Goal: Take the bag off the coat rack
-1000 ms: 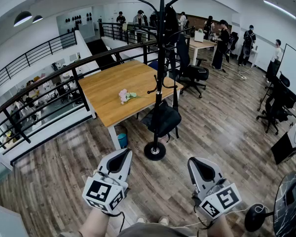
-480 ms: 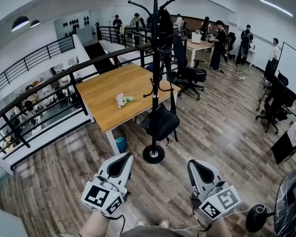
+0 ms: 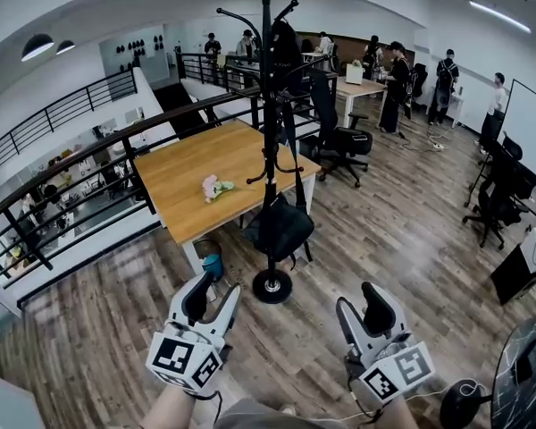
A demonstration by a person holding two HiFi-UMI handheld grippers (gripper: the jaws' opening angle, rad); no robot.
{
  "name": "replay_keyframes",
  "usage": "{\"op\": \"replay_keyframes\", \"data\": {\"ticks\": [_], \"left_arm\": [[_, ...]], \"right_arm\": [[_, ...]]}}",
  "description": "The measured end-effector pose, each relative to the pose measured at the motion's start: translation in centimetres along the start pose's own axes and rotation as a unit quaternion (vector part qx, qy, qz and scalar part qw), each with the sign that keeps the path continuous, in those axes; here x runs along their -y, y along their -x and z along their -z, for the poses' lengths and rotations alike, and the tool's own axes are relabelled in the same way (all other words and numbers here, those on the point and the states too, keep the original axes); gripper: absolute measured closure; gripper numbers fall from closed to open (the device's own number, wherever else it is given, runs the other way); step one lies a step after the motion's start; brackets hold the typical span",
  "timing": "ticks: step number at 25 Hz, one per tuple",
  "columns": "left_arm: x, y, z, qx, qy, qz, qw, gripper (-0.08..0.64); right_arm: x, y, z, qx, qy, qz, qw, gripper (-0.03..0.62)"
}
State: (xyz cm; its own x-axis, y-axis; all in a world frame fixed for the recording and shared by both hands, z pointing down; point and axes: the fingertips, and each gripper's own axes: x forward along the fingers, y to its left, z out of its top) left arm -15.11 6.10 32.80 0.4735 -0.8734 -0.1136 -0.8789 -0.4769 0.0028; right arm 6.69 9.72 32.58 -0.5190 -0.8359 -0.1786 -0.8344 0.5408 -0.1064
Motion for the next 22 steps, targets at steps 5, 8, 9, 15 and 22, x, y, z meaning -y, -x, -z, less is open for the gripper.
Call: {"op": "replay_keyframes", "data": {"ticks": [5, 8, 9, 15, 22], "left_arm": [[0.9, -1.9, 0.7, -0.007, -0.013, -0.007, 0.9999, 0.337], [0.8, -3.3, 0.8, -0.008, -0.002, -0.009, 0.9999, 0.337], [0.6, -3.7, 0.8, -0.009, 0.000, -0.010, 0.9999, 0.337], [-0.5, -6.8, 2.6, -0.025, -0.003, -0.003, 0.9997, 0.337], [-2.9, -12.5, 4.2, -0.021, 0.002, 0.006, 0.9998, 0.339]], "right_arm": [[2.2, -0.3, 0.3, -0.005, 0.001, -0.006, 1.000, 0.374], [3.3, -1.3, 0.1, -0.005, 0.001, -0.009, 1.000, 0.374], [3.6, -1.6, 0.0, -0.006, 0.002, -0.010, 1.000, 0.374], [5.3, -4.3, 0.3, -0.008, 0.014, -0.007, 1.000, 0.374], [9.0, -9.1, 2.2, -0.023, 0.019, 0.007, 1.000, 0.374]]}}
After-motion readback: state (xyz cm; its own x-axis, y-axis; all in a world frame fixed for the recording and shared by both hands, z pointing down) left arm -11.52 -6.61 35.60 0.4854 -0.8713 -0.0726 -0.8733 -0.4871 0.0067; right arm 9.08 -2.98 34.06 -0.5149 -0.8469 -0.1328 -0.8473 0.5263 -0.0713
